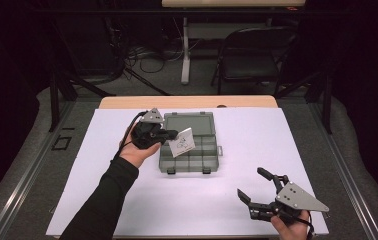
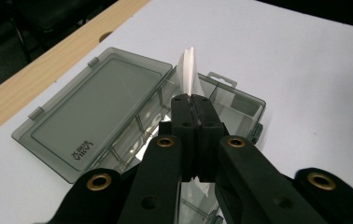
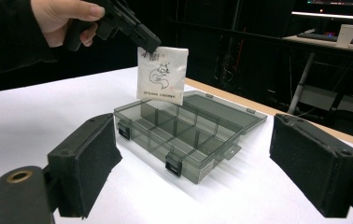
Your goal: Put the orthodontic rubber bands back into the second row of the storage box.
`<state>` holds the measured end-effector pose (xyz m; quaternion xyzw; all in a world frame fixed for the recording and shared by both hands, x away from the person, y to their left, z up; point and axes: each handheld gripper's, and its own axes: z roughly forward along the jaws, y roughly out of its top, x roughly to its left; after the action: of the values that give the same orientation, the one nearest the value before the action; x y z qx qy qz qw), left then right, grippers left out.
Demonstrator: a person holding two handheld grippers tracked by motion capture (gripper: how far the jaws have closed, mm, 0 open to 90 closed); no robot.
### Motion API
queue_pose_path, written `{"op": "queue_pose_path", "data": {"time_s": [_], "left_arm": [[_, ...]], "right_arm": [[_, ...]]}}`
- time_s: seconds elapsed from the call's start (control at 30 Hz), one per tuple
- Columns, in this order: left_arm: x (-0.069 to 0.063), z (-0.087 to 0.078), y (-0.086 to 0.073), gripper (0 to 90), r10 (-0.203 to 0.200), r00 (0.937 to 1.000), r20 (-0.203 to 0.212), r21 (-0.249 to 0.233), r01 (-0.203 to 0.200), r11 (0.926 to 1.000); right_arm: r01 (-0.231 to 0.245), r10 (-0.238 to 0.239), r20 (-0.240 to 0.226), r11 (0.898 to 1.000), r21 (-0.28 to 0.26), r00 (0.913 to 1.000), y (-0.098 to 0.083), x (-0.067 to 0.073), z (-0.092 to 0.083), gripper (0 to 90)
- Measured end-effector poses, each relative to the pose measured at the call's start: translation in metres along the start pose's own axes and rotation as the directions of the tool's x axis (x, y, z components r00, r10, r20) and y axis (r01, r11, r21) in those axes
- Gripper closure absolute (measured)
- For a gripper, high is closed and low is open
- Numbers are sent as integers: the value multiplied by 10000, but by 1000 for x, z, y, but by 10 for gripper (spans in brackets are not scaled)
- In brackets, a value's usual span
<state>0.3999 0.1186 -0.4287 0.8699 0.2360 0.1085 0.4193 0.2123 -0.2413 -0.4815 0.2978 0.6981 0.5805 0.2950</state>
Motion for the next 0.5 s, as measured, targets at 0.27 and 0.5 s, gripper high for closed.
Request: {"op": "queue_pose_path", "data": {"time_s": [0.27, 0.5], "left_arm": [[-3, 17, 0, 895, 186, 9994, 277, 477, -199, 9987], [-4, 27, -1, 895, 273, 9983, 507, 767, -312, 9966]], "right_arm": [[3, -3, -40, 10000, 62, 10000, 0, 0, -1, 144], [3, -3, -37, 10000, 57, 10000, 0, 0, -1, 144]]}}
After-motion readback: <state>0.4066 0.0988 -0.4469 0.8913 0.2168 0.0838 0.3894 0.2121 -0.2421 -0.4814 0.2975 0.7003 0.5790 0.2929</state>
